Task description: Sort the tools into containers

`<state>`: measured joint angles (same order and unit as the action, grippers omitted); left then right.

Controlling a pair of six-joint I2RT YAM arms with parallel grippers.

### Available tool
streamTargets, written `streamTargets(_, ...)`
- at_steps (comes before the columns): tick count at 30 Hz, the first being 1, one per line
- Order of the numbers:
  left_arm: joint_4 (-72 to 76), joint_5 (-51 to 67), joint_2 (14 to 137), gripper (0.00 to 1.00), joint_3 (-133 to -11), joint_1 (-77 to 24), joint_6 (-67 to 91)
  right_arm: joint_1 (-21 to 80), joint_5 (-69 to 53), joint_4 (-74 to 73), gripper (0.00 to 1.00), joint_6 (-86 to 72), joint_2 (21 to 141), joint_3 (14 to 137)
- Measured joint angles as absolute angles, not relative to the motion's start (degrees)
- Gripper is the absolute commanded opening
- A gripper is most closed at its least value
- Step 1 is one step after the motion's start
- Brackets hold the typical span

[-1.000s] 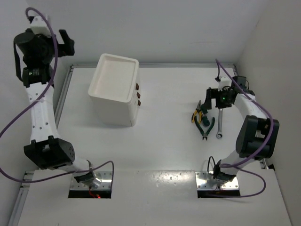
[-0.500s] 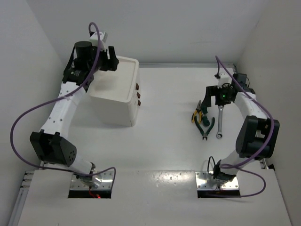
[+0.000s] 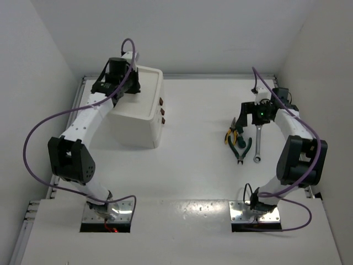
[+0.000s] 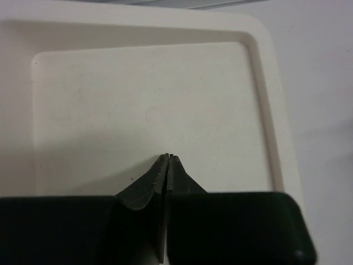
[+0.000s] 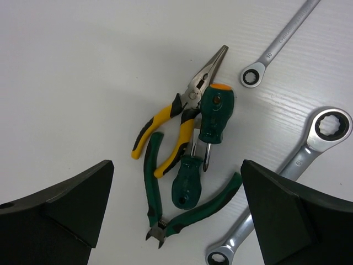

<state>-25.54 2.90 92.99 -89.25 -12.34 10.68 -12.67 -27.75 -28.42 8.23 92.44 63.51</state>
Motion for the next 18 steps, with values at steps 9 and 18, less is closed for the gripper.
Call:
streamTargets(9,-19.9,1.5,93.6,0.00,-86.3,-12.3,11.3,-12.8,-24.7,-27.2,0.91,6.2,92.4,63.5)
streamTargets(18,-15.1,1.5,92.3,0.00,-82.6,-12.2,11.9,-14.6,-19.0,-28.3,0.56,6.6,92.4,62.0)
